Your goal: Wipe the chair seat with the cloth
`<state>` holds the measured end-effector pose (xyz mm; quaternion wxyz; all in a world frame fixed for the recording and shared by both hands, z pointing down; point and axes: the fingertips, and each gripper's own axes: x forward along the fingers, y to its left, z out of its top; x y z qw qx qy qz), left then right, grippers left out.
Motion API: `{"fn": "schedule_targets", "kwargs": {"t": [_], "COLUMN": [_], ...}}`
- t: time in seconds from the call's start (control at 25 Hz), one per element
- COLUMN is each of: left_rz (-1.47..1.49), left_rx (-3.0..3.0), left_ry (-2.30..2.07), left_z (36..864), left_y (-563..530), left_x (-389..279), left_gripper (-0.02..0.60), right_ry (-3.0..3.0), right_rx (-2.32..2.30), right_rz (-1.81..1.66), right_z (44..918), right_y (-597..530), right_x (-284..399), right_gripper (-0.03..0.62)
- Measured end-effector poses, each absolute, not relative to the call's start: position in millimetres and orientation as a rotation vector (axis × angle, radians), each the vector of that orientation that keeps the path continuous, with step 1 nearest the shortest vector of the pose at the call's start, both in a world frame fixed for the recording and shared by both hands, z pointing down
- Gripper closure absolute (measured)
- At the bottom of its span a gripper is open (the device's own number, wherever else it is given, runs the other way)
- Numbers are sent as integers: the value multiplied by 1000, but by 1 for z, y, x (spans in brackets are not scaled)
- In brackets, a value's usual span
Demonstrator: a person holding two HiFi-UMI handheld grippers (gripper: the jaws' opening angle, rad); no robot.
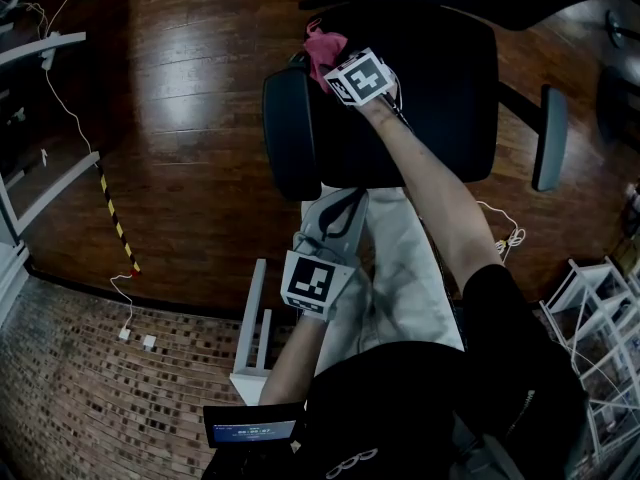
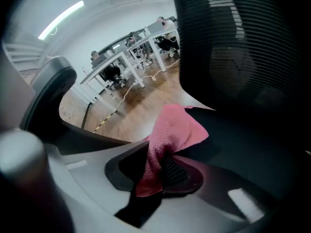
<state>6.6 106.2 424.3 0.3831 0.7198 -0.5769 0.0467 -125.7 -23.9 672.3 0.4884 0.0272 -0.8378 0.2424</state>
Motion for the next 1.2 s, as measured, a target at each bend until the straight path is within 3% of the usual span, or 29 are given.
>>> {"fn": "schedule_targets", "kwargs": {"t": [0.16,0.44,1.2], "left_rz": [127,148,167], "left_rx": [1839,1846,1893], "left_ry": [-1470,-1459,-1393], "left_z": [423,423,422], "left_y": [105,101,81], "left_x": [5,9,34], "left_gripper": [589,589,589], "right_ry": [-2073,-2040,-1755], "right_rx": [-73,48,619], "right_rz": [612,625,547], "right_z": [663,676,697], "right_y": [9,-14,-163], "right_x": [-142,-107,149], "right_gripper": [525,525,525]}}
